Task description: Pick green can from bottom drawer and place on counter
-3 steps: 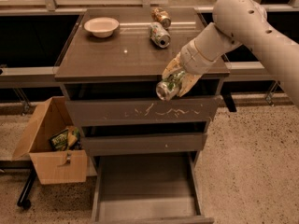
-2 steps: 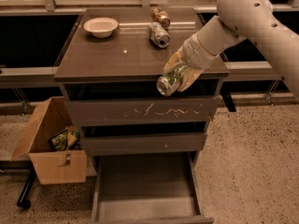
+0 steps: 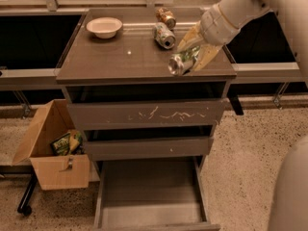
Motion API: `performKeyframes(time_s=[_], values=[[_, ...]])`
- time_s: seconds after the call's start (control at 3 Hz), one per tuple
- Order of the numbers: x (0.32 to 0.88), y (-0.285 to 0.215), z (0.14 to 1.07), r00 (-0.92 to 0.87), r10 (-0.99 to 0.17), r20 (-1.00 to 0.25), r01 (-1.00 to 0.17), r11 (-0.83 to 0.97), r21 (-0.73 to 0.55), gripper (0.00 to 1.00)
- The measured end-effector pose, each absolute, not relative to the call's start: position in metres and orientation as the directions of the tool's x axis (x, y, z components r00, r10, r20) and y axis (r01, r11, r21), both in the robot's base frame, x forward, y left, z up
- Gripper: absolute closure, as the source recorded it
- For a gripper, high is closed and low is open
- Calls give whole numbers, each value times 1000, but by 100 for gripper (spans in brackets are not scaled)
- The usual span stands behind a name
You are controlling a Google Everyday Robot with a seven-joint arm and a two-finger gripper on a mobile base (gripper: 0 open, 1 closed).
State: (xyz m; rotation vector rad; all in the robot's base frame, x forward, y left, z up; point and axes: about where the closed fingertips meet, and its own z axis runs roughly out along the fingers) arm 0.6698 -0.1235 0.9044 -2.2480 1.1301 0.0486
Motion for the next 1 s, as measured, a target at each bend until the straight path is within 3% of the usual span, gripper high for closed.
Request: performKeyframes(time_s=[1.0], values=[[753,-136,908,334,-822,-461,-866,-75,-494,100]])
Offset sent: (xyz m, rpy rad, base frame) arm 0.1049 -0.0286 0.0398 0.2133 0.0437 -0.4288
